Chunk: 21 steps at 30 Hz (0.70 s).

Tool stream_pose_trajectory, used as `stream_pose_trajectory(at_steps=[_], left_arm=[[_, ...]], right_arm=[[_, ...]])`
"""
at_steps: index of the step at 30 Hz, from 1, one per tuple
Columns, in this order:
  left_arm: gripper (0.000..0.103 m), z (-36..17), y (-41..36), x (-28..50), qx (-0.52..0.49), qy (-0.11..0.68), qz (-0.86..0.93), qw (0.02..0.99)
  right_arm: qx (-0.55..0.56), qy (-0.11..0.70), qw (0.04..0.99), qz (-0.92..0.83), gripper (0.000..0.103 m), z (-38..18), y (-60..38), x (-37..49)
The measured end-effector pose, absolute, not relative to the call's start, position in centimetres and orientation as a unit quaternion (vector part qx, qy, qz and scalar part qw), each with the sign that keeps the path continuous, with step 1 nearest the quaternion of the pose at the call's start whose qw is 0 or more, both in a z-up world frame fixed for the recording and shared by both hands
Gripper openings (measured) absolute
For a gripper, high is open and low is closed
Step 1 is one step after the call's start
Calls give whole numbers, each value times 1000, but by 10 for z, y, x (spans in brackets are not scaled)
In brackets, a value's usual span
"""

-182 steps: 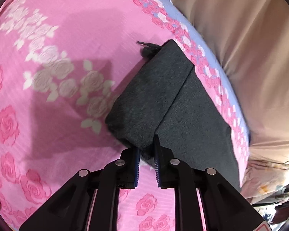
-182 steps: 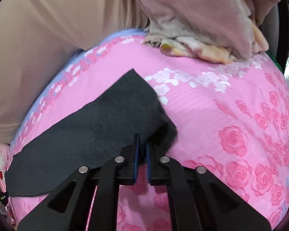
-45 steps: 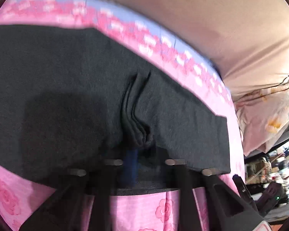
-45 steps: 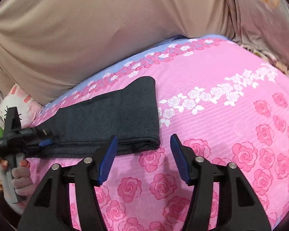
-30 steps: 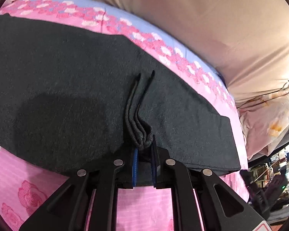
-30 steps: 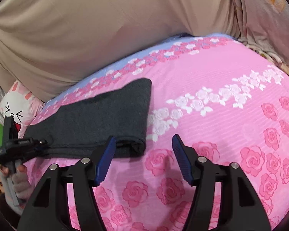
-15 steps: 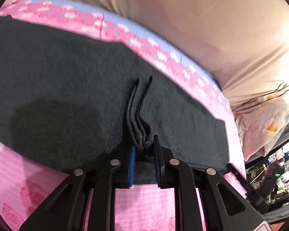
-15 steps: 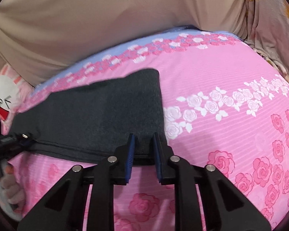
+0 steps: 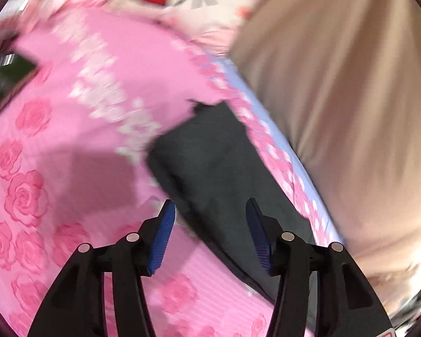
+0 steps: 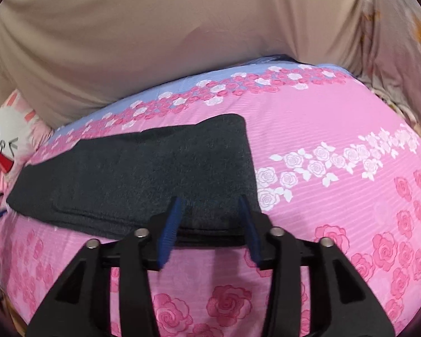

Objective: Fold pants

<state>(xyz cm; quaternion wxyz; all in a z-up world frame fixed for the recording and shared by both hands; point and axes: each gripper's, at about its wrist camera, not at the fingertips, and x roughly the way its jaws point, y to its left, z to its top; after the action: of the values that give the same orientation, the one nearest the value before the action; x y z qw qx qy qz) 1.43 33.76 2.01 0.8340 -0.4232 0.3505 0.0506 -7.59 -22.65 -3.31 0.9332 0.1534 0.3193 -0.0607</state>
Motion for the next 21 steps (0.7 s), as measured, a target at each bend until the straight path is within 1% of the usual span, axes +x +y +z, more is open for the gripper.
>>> stream_pose_trajectory(at_steps=[3, 6, 8, 11, 13, 14, 15, 16, 18, 21], left_arm=[[54, 1, 355, 22, -471, 354, 32, 807], [57, -5, 357, 28, -485, 344, 24, 804], [58, -6, 357, 31, -486, 343, 26, 803], [65, 0, 357, 38, -487, 335, 24, 806], [66, 2, 352, 45, -477, 335, 18, 812], [64, 1, 350, 50, -473, 334, 4, 816], [36, -1, 348, 56, -470, 338, -3, 815], [14, -6, 349, 60, -473, 350, -5, 808], [13, -9, 354, 61, -490, 348, -15, 799], [12, 4, 354, 54, -493, 341, -30, 800]], right_arm=[[203, 338, 917, -61, 55, -40, -245, -71], [248, 364, 897, -44, 55, -52, -257, -61], [254, 364, 896, -38, 57, -54, -257, -58], [248, 367, 896, -34, 57, -54, -252, -52], [251, 364, 896, -25, 42, -55, -252, -48], [262, 366, 893, -15, 23, -58, -254, -46], [279, 362, 889, -5, 18, -59, -257, -45], [285, 358, 889, 1, 15, -56, -258, -45], [281, 345, 895, 4, 13, -46, -259, -50], [258, 333, 907, -9, 12, -28, -264, -61]])
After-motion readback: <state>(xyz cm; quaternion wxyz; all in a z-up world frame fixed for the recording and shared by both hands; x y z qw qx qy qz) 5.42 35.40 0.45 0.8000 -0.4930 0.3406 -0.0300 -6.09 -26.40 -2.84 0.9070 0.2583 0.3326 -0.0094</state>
